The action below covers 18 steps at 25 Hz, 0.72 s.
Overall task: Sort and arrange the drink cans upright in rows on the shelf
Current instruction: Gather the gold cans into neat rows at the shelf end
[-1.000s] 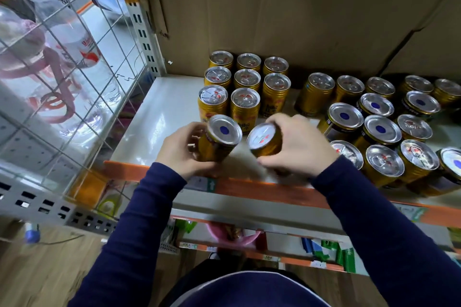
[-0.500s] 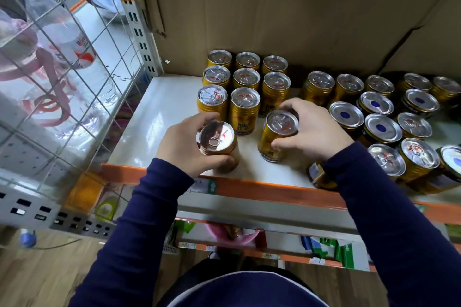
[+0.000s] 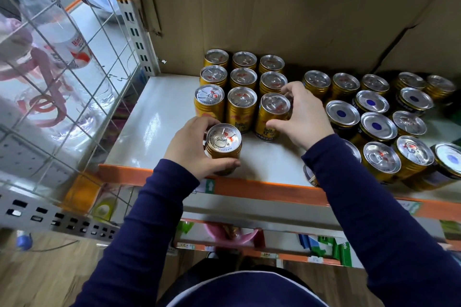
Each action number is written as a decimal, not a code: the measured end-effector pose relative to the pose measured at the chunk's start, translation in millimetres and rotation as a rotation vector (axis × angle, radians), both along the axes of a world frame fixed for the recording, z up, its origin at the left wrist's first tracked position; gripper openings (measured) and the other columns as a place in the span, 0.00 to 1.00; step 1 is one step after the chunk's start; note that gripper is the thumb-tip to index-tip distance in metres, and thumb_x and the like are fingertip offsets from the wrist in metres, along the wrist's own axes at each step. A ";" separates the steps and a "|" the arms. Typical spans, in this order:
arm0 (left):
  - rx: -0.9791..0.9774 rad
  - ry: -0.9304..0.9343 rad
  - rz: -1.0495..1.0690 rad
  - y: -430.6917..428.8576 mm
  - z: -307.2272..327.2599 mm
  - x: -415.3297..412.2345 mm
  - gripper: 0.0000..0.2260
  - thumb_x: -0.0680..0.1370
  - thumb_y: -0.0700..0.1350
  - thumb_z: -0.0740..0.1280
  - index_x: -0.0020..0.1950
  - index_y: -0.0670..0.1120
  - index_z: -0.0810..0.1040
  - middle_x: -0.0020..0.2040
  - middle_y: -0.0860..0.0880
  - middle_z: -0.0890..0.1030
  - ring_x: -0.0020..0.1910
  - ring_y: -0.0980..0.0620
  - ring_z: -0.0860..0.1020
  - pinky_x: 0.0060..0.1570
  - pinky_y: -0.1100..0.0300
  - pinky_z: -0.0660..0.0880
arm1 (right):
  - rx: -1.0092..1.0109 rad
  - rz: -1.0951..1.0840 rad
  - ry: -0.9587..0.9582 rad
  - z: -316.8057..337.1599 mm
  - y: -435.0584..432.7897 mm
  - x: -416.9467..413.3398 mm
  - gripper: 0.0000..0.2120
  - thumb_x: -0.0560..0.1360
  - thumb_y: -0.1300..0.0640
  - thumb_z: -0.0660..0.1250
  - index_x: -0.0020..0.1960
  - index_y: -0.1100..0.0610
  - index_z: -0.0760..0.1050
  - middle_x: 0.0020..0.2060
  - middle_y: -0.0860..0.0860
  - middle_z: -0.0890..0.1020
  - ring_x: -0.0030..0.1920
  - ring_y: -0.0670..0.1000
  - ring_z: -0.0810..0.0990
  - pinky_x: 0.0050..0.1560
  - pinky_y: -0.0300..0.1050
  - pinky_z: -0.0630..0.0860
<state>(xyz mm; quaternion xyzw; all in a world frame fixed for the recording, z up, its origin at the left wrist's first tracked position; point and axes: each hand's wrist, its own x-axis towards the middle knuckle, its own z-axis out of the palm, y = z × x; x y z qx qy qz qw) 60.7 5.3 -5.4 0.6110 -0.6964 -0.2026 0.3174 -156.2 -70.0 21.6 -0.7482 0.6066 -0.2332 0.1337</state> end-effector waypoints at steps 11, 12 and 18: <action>-0.020 -0.009 -0.032 1.7 1.2 -0.9 0.36 0.56 0.64 0.73 0.58 0.46 0.74 0.52 0.51 0.76 0.49 0.55 0.73 0.46 0.63 0.73 | 0.019 -0.011 0.005 -3.7 -0.9 0.9 0.34 0.68 0.53 0.76 0.69 0.54 0.62 0.67 0.54 0.72 0.65 0.54 0.72 0.61 0.47 0.72; -0.024 -0.003 -0.034 2.2 1.8 -0.4 0.36 0.57 0.64 0.73 0.58 0.46 0.74 0.52 0.52 0.76 0.48 0.55 0.73 0.45 0.64 0.73 | 0.018 -0.012 0.007 -3.8 -0.7 0.8 0.35 0.68 0.52 0.76 0.69 0.54 0.62 0.67 0.54 0.72 0.66 0.54 0.71 0.61 0.47 0.71; -0.055 0.002 -0.020 1.5 9.0 7.8 0.30 0.59 0.59 0.79 0.55 0.46 0.79 0.48 0.52 0.81 0.46 0.56 0.76 0.39 0.71 0.73 | 0.037 0.012 0.049 -6.1 4.0 0.4 0.37 0.70 0.51 0.74 0.72 0.54 0.59 0.68 0.55 0.71 0.67 0.56 0.70 0.63 0.50 0.70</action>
